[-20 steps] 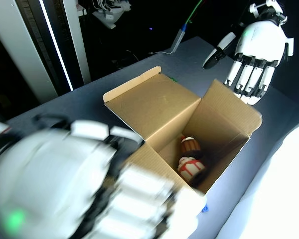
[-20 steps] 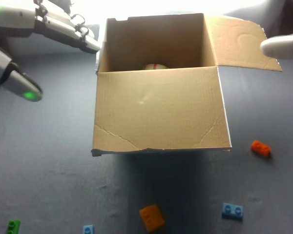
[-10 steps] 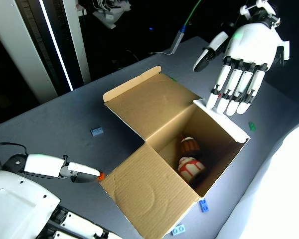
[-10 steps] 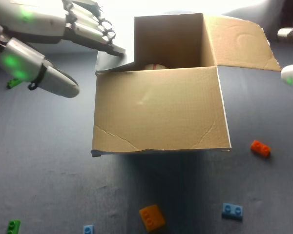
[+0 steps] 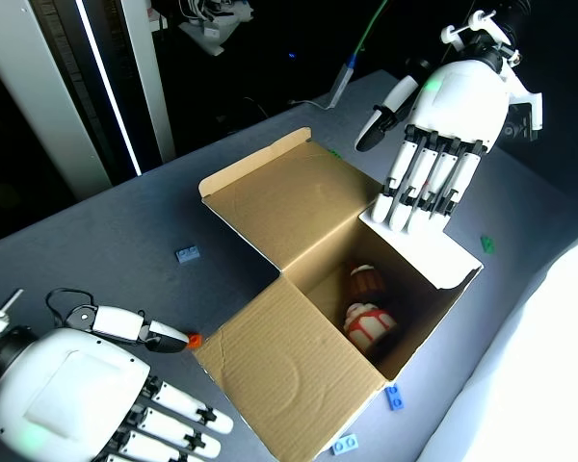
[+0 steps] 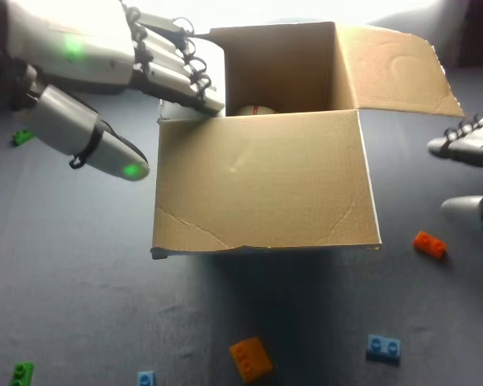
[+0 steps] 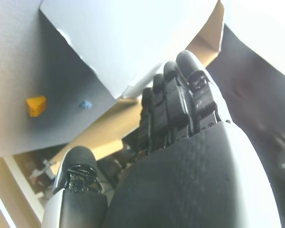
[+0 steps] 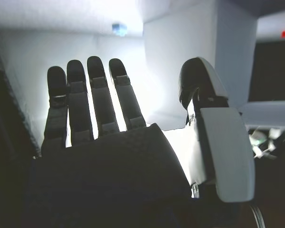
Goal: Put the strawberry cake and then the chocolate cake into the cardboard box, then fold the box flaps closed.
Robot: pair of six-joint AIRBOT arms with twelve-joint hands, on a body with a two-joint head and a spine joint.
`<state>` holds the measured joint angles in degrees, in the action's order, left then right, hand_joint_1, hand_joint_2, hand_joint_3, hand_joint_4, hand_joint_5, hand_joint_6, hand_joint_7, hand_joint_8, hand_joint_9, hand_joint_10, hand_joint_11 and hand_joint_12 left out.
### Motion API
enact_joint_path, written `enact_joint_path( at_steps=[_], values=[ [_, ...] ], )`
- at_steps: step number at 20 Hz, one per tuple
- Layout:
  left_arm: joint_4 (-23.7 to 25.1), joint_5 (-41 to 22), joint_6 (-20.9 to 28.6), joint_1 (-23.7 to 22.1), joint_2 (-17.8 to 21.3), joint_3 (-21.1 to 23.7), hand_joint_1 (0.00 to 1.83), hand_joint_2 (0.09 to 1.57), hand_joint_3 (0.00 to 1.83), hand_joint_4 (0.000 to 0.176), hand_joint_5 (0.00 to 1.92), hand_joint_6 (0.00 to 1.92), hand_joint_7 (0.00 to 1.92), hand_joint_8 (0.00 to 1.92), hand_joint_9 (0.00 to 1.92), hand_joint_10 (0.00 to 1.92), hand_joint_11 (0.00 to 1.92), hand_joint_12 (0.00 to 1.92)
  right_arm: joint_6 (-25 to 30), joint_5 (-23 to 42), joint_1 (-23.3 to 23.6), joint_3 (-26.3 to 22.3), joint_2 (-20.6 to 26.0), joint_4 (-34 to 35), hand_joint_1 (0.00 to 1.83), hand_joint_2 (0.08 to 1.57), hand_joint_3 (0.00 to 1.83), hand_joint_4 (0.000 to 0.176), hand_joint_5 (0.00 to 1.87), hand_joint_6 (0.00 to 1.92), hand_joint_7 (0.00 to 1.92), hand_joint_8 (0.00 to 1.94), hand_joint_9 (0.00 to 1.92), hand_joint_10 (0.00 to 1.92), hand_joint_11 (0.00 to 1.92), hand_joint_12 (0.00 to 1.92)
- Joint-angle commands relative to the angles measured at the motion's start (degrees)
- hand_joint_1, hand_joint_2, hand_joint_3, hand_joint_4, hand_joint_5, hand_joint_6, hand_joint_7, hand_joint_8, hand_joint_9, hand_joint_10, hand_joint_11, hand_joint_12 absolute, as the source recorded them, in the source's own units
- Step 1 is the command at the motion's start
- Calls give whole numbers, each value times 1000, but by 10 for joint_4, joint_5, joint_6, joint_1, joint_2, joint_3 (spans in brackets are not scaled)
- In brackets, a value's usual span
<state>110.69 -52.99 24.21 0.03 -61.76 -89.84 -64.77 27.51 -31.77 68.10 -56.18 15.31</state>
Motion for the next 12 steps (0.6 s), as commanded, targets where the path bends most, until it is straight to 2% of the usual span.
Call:
enact_joint_path(
  at_steps=[1,2,7,11,12],
  values=[
    [-33,7,-1,0,2,1,0,1221,3,16,220,2,277,6,309,5,0,968,1,84,4,6,3,-3,0,1245,0,0,213,4,266,7,232,7,0,626],
    [-28,9,-1,5,2,3,0,1220,3,12,207,0,267,1,303,2,0,968,1,84,8,8,-1,-3,0,1254,2,0,226,6,267,4,240,8,0,614],
    [-20,13,-1,22,1,7,0,1224,2,15,213,1,300,7,324,7,0,978,2,88,41,7,-9,-6,0,1250,0,0,224,0,265,0,252,5,0,694],
    [-17,14,-1,33,1,9,0,1230,3,11,217,1,300,2,327,5,0,1003,4,86,83,-4,7,-6,0,1255,1,0,224,3,275,5,262,5,0,726],
    [-17,14,-1,34,1,9,0,1226,2,15,209,0,303,3,327,5,0,1004,4,84,92,-7,10,-6,0,1255,0,0,228,4,272,3,259,3,0,729]
  ],
)
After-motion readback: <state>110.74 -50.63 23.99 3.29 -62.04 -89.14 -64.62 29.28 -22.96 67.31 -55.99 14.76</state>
